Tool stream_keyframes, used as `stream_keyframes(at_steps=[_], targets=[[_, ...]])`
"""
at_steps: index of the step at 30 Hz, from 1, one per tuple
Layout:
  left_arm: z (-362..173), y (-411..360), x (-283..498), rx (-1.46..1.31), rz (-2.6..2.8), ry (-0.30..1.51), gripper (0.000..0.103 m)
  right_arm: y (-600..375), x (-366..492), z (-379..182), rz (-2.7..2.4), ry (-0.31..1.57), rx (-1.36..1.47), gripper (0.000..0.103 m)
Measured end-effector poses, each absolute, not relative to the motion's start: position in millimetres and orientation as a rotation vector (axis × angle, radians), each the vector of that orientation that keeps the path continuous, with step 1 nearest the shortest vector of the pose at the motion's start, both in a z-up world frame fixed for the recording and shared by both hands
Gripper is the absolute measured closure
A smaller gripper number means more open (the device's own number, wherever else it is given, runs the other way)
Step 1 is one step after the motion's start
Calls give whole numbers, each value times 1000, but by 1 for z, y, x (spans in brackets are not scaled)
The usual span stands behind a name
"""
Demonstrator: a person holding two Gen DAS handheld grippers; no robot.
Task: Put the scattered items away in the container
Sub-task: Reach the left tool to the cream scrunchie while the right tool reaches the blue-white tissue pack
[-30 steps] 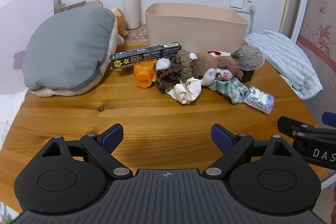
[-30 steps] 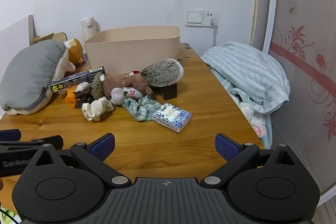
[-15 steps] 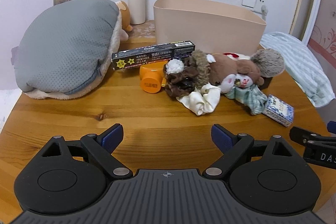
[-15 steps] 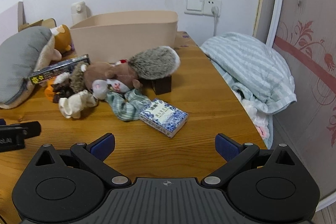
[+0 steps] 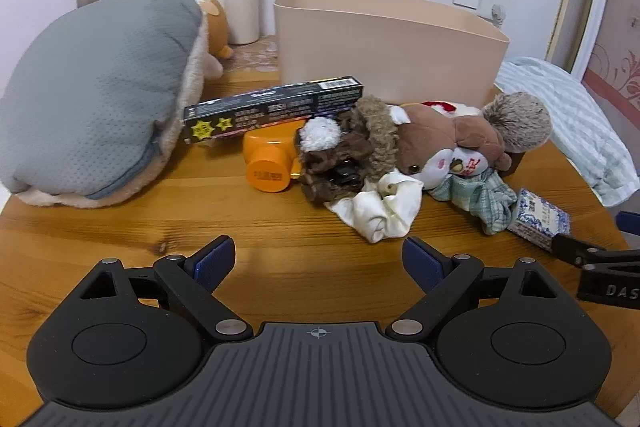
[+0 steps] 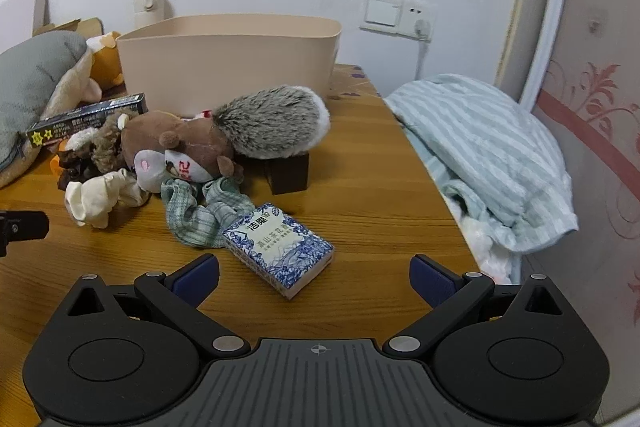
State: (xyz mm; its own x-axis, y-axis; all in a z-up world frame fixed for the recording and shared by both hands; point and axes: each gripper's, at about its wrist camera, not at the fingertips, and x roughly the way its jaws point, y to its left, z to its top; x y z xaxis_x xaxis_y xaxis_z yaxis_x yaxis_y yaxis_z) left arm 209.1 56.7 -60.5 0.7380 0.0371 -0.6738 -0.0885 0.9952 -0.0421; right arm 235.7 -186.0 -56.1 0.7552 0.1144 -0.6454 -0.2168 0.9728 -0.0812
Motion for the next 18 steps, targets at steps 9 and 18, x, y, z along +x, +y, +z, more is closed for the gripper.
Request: stream_keyframes(at_steps=[9,18], targets=[[-67,47,229,-134,26,743,11,-187,262,-69,237,717,-188,3],[-76,44,246,-175,-1,756,11,-192,279,-76,305,738,-184,5]])
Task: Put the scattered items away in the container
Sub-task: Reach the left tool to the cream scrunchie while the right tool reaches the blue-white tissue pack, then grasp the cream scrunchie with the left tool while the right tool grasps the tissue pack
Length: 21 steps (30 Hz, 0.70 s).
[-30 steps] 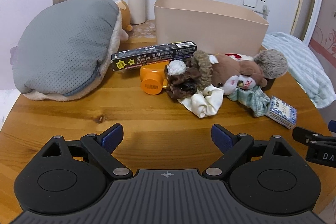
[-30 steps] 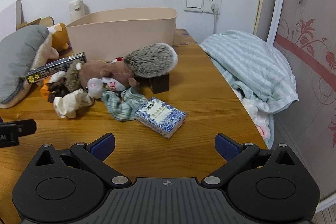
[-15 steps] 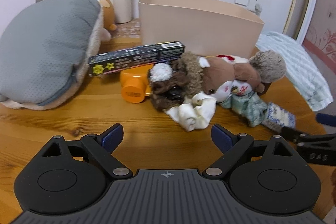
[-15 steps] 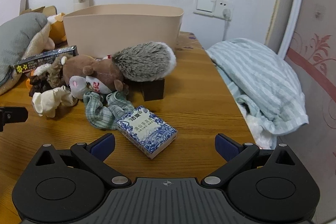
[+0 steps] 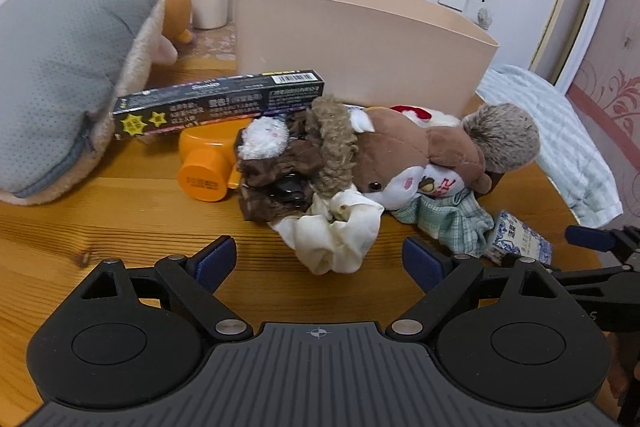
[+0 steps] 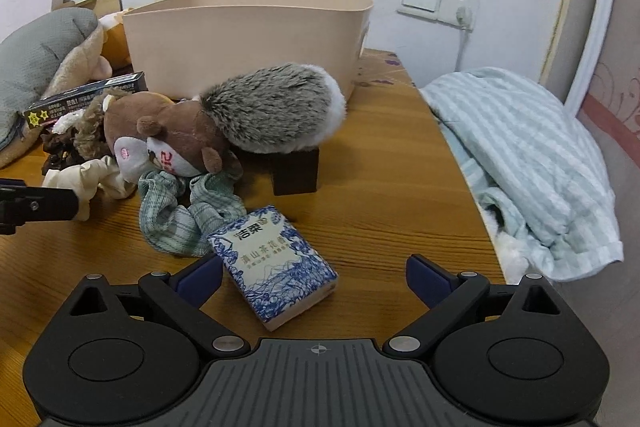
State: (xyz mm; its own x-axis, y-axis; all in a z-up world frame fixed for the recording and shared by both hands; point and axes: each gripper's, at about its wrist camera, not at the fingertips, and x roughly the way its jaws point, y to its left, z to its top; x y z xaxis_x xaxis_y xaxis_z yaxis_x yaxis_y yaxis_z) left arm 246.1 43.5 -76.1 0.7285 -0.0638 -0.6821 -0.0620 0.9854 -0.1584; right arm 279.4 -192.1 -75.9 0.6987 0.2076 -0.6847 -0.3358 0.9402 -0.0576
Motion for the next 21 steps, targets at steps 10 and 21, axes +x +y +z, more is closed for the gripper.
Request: stream_keyframes(at_steps=[10,21], targets=[[-87,42,259,-205,-15,768,32,-194,295,-85,370,767,-158,12],[-90,39,260,-181,-20,778,72,-190,294,-80,413,751,-160,49]])
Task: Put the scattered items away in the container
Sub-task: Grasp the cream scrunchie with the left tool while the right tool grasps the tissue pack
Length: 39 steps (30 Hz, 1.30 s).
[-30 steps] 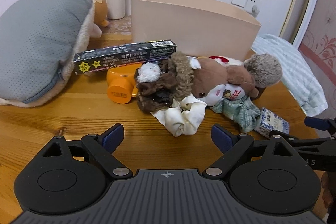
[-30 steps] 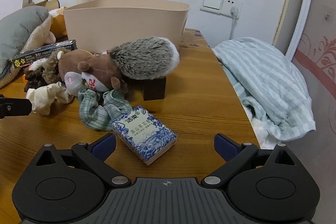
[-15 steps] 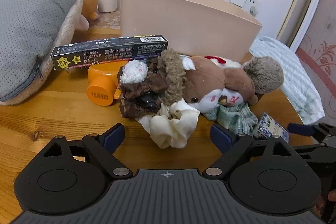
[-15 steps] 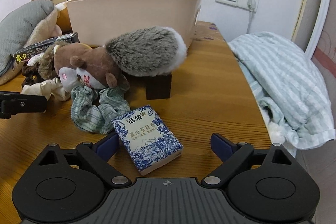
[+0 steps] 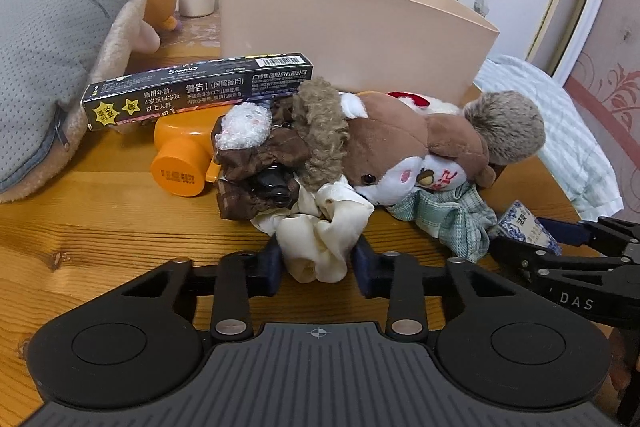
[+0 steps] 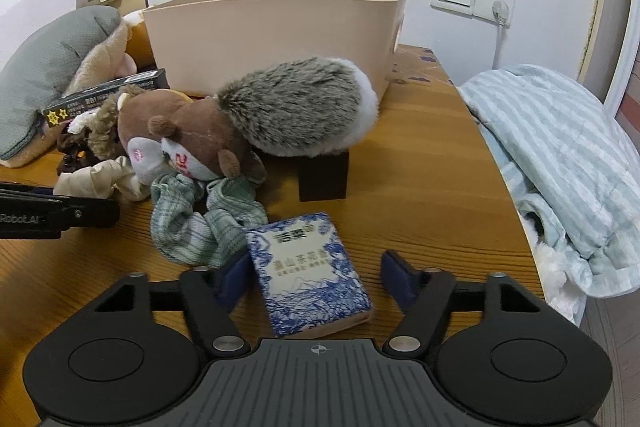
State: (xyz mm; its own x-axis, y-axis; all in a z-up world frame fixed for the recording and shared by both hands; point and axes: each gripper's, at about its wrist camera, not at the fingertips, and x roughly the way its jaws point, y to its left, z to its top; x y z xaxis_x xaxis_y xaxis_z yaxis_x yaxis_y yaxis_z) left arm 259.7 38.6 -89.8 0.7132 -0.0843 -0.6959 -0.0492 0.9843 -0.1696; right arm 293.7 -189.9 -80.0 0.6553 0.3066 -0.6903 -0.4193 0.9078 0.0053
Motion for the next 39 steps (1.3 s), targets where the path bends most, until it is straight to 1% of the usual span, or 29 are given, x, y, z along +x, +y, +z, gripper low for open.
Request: stream_keyframes(at_steps=[1,2,3,5,8,15,26,39], targets=[[-90,39,259,-181,-21,779,77,-189,293,-79,415,750,-162,53],[-90,38,259,-176,-25,780,79,-188,292,-79,418,750,-164,59],[-90,38,259,-172,-26,781,81,-187,291,-78,421,751,-168,60],[-90,38,257,-168,-36,783,86,-185,288,-78,421,752,-179,60],[-89,39,253,-181,-53,782,89,-184,285,-77,423,756,-184,61],[-79,39,237,-187,-86,762,91,-186,275,-72,415,757,-174,61],[-61,39,211,-201,-129,720,91,-195,251,-47,405,706,-141,61],[-15,42,200,-203,-136,602,91,-201,246,-2,408,603,-104,61]])
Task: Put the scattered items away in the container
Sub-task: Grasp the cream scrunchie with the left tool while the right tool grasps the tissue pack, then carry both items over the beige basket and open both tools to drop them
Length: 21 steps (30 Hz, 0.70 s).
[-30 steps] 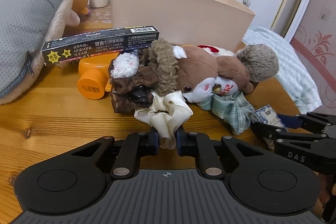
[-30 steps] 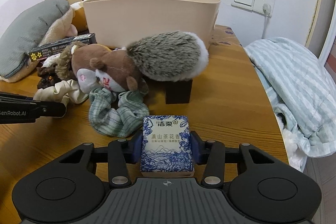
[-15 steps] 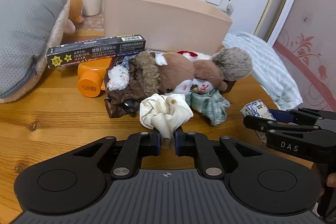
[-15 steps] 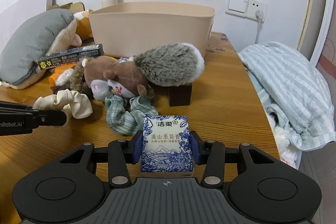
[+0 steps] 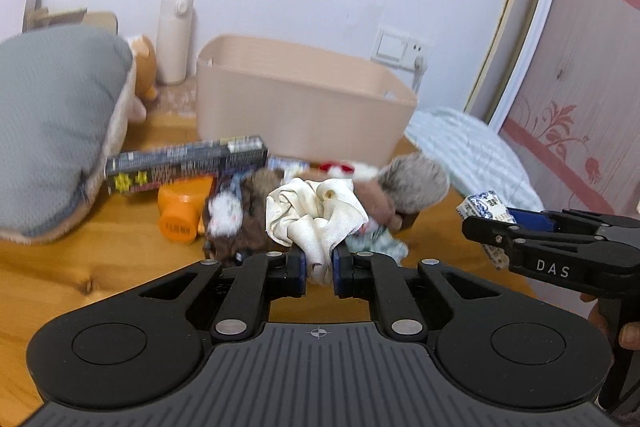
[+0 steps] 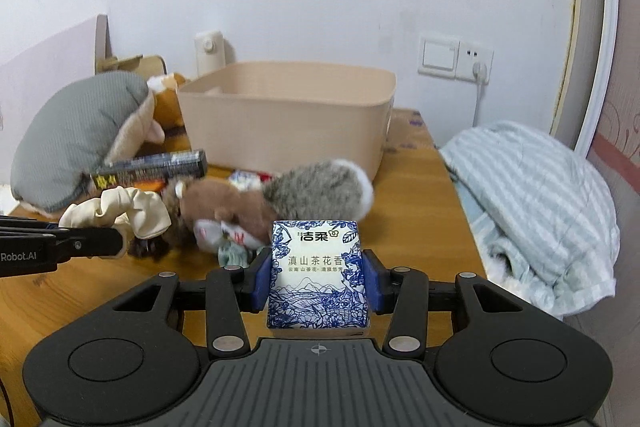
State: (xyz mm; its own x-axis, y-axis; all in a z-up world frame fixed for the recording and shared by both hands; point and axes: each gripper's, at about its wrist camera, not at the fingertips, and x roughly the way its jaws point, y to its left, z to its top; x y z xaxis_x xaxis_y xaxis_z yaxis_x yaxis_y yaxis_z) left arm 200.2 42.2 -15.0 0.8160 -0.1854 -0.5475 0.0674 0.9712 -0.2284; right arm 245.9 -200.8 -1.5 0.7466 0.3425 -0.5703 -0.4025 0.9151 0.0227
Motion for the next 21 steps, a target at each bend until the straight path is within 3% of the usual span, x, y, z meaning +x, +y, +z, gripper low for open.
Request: stream_keyframes(at_steps=[21], targets=[[63,39,252,-104,-104,401,91,-191,301,69,426,452,4,61]])
